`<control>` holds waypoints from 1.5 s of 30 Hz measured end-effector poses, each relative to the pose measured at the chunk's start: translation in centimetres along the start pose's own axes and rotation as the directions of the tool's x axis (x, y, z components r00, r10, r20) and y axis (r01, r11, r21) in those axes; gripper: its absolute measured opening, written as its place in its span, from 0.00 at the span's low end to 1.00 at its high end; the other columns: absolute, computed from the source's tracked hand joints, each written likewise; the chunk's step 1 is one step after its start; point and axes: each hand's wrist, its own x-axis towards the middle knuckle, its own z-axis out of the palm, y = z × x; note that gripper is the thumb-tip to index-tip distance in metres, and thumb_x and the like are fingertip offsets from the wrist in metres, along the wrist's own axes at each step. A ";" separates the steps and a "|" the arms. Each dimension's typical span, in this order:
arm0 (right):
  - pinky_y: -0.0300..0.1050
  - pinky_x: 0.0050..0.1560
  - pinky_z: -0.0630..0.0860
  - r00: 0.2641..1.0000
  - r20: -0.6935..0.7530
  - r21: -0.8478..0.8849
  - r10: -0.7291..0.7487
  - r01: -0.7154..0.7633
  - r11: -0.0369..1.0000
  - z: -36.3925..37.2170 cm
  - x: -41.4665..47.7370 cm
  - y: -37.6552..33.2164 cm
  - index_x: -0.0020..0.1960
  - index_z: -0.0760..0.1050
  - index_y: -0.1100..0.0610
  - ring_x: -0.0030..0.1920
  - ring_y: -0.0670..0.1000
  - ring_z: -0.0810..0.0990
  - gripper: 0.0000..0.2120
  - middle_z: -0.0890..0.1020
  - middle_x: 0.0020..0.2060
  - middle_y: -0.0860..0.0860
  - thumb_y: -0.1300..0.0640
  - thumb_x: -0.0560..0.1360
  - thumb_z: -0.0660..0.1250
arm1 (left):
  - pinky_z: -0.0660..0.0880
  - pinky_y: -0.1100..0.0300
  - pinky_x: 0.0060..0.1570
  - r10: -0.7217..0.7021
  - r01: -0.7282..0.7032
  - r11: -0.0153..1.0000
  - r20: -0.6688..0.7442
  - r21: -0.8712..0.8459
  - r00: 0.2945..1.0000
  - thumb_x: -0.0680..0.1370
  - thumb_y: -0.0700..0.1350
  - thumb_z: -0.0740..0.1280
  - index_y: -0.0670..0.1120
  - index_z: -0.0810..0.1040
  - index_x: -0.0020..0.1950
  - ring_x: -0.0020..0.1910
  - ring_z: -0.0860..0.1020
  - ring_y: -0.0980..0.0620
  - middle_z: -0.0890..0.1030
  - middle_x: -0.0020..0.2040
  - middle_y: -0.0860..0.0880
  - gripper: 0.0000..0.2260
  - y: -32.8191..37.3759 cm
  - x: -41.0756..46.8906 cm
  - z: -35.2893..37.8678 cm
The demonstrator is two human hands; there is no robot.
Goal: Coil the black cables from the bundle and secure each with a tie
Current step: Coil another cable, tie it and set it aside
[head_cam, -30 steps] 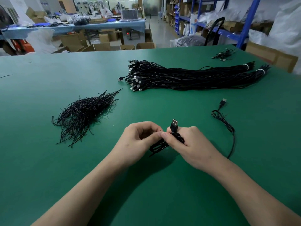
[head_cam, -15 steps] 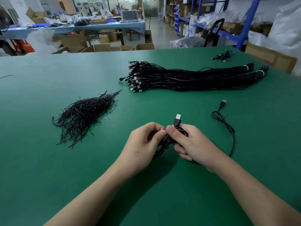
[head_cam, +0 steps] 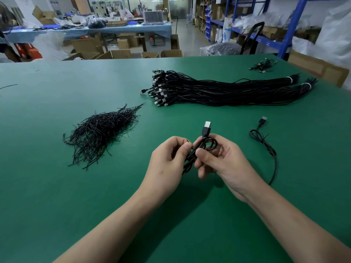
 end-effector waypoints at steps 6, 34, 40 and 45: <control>0.47 0.34 0.81 0.999 0.037 -0.038 0.018 -0.016 0.999 0.0 0.0 -0.2 0.51 0.76 0.59 0.28 0.56 0.82 0.09 0.83 0.33 0.58 0.57 0.74 0.71 | 0.70 0.58 0.41 -0.031 0.035 0.998 0.051 -0.062 0.998 0.84 0.43 0.63 0.47 0.77 0.44 0.36 0.71 0.55 0.76 0.36 0.55 0.09 -0.1 -0.1 -0.1; 0.44 0.36 0.81 1.000 0.030 -0.059 -0.002 0.003 0.998 -0.3 0.0 -0.7 0.50 0.75 0.62 0.31 0.57 0.84 0.09 0.84 0.34 0.58 0.58 0.74 0.69 | 0.76 0.62 0.46 -0.190 0.275 0.847 0.224 -0.455 0.956 0.72 0.44 0.74 0.47 0.84 0.53 0.42 0.82 0.53 0.84 0.44 0.49 0.10 -0.2 0.4 -1.5; 0.45 0.35 0.82 0.998 0.064 -0.051 -0.003 0.007 0.999 0.0 -0.3 -0.7 0.50 0.75 0.62 0.30 0.58 0.84 0.10 0.84 0.33 0.59 0.58 0.74 0.70 | 0.74 0.58 0.45 -0.188 0.429 0.706 0.434 -0.564 0.881 0.75 0.39 0.69 0.45 0.80 0.52 0.39 0.78 0.51 0.81 0.43 0.47 0.07 -0.2 0.9 -1.9; 0.46 0.34 0.82 0.996 0.085 -0.056 -0.018 0.022 0.998 0.3 -0.3 -0.6 0.51 0.74 0.62 0.29 0.58 0.83 0.10 0.84 0.34 0.59 0.58 0.74 0.70 | 0.74 0.58 0.46 -0.107 0.424 0.722 0.518 -0.546 0.849 0.77 0.38 0.66 0.44 0.80 0.51 0.38 0.78 0.49 0.81 0.42 0.46 0.05 -0.1 0.9 -2.6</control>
